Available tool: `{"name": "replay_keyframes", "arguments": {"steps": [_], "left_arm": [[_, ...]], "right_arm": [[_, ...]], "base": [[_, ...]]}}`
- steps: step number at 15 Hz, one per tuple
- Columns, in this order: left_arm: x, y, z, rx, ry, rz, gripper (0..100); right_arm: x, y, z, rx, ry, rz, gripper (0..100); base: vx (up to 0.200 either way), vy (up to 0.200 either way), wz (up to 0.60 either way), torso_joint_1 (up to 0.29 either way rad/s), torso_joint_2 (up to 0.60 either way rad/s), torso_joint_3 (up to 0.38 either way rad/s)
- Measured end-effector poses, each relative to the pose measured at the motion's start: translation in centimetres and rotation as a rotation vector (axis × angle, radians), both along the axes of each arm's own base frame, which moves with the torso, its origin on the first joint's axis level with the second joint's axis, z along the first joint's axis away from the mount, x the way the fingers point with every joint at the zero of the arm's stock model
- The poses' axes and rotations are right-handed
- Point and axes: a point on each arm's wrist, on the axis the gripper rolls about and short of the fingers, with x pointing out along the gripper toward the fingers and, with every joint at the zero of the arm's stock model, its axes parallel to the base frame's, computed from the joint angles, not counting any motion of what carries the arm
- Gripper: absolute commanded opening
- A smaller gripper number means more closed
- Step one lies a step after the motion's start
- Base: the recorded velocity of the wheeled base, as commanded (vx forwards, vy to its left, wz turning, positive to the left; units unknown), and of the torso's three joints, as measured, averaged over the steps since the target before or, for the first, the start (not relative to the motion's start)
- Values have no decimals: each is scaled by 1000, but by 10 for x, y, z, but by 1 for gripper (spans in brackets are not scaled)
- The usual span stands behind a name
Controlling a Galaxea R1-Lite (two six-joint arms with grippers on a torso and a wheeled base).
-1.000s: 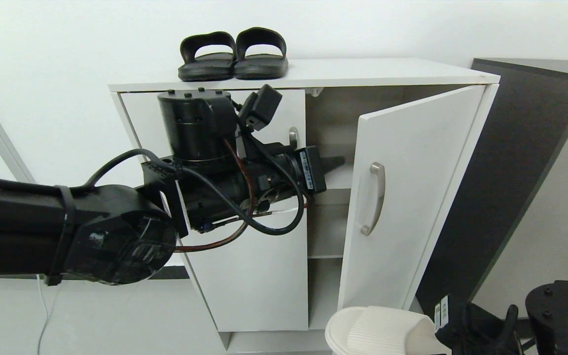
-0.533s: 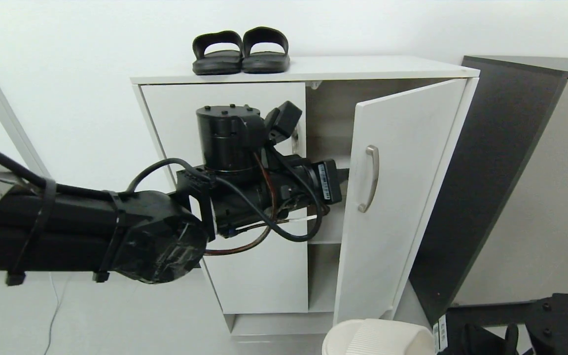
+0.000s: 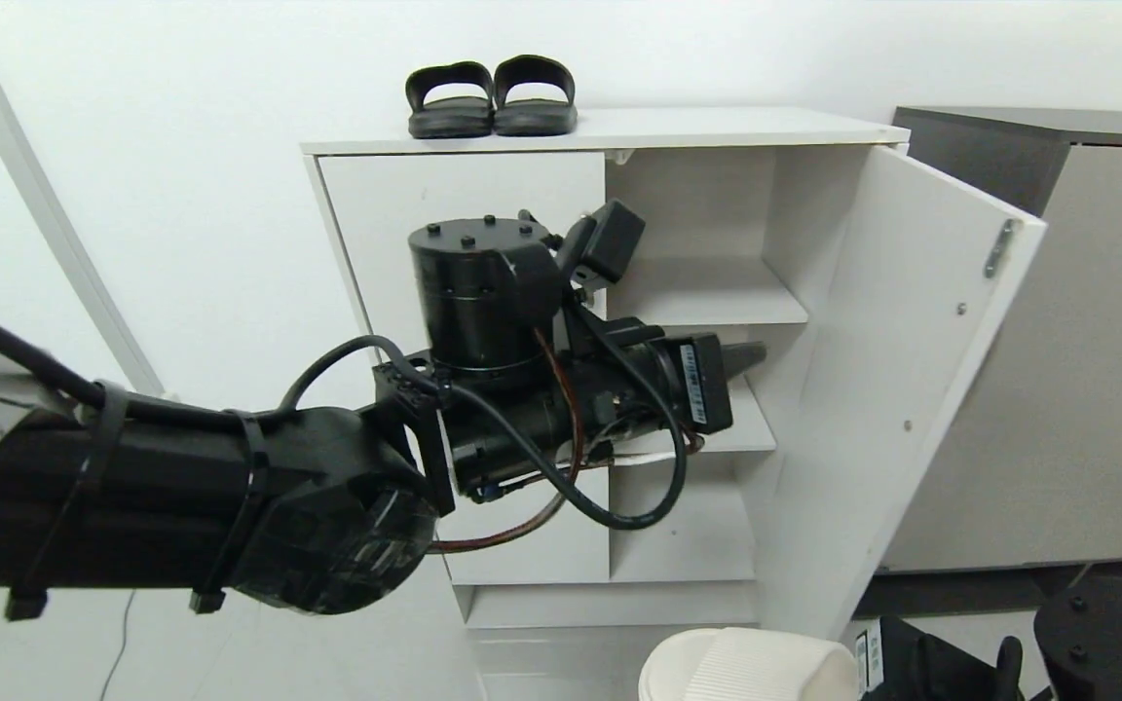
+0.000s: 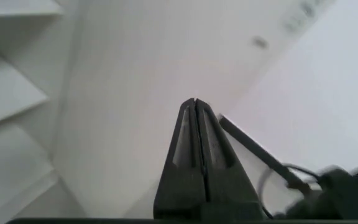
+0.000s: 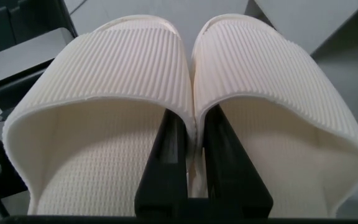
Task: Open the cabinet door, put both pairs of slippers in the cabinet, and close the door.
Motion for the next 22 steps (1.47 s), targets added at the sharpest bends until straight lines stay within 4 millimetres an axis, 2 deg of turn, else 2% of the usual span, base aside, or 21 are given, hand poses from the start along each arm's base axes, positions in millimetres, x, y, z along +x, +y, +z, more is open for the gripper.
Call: {"name": "replay_keyframes", "arguments": {"steps": [3, 5, 7, 9, 12, 14, 17, 19, 22], "left_arm": [[5, 24, 4, -2, -4, 64, 0], [-3, 47, 11, -9, -12, 114, 0], [-21, 72, 20, -17, -24, 146, 0], [-43, 102, 26, 6, -36, 194, 0], [-90, 152, 24, 119, -48, 369, 0], [-126, 184, 11, 222, -71, 528, 0], [-168, 226, -16, 326, -103, 774, 0], [-192, 245, -37, 351, -105, 944, 0], [-221, 261, -70, 363, -94, 1137, 0]], "right_arm": [[5, 1, 3, 13, -4, -23, 0], [17, 2, 7, 26, -5, -73, 0], [33, 5, 11, 48, 10, -170, 0], [48, 11, 17, 76, 9, -338, 0], [70, 28, 26, 125, -4, -522, 0], [82, 39, 29, 148, -19, -630, 0], [95, 51, 29, 153, -52, -737, 0], [103, 57, 27, 148, -71, -796, 0], [112, 64, 23, 139, -89, -854, 0]], "base": [[0, 0, 0, 0, 0, 0], [0, 0, 0, 0, 0, 0], [0, 0, 0, 0, 0, 0], [0, 0, 0, 0, 0, 0], [0, 0, 0, 0, 0, 0], [0, 0, 0, 0, 0, 0], [0, 0, 0, 0, 0, 0], [0, 0, 0, 0, 0, 0], [0, 0, 0, 0, 0, 0]]}}
